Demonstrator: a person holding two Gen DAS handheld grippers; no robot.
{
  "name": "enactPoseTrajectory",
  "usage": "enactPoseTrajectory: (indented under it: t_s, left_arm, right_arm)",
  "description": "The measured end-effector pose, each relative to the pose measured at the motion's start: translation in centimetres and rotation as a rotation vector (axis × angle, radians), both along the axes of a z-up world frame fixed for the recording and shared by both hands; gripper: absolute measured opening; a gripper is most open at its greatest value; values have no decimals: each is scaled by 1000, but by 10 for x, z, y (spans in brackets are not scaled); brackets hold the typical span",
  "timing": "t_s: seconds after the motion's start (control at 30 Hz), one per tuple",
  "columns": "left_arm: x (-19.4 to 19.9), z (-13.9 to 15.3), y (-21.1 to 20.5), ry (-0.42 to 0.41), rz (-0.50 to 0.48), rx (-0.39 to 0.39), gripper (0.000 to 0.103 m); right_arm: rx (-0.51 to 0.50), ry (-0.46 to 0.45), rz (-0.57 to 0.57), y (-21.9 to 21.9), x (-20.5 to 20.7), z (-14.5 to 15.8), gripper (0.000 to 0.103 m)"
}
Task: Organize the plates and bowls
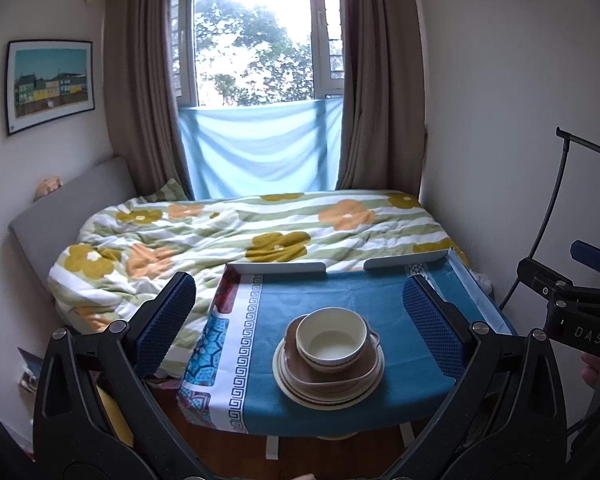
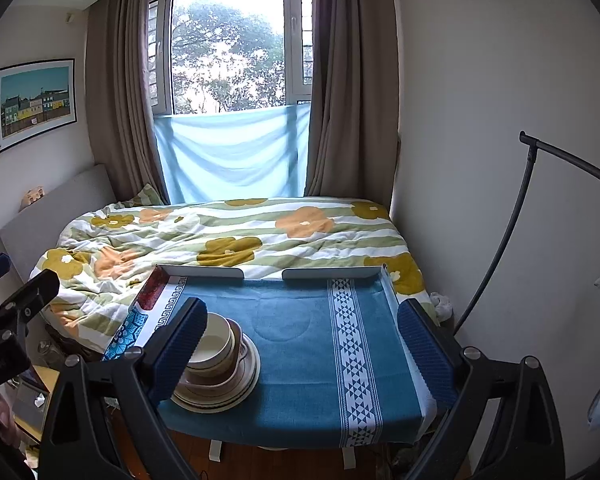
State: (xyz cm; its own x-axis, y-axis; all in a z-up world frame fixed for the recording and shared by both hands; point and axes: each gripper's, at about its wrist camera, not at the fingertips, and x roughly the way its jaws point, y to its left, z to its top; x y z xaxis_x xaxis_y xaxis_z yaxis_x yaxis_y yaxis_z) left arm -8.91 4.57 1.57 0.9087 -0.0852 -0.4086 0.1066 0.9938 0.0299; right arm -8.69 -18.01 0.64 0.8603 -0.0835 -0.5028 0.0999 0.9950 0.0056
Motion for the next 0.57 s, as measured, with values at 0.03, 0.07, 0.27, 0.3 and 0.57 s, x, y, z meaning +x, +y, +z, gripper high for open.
enactPoseTrajectory:
  t_s: [0.03, 0.07, 0.27, 0.3, 0.57]
  left_arm:
    - [0, -1, 1, 1, 0, 1, 103]
    - [0, -1, 2, 0, 2, 2, 103]
    - [3, -2, 5, -13, 10, 16, 103]
    - [4, -2, 5, -17, 10, 20, 103]
    - [20, -7, 8, -23, -8, 42, 103]
  right_arm:
    - [0, 0, 2, 0, 0, 0, 95]
    - [0, 1, 1, -1, 0, -1, 95]
    - [1, 4, -4, -2, 1, -3, 95]
    - [1, 4, -4, -1, 1, -4, 95]
    - [1, 26, -12, 2, 17, -10, 95]
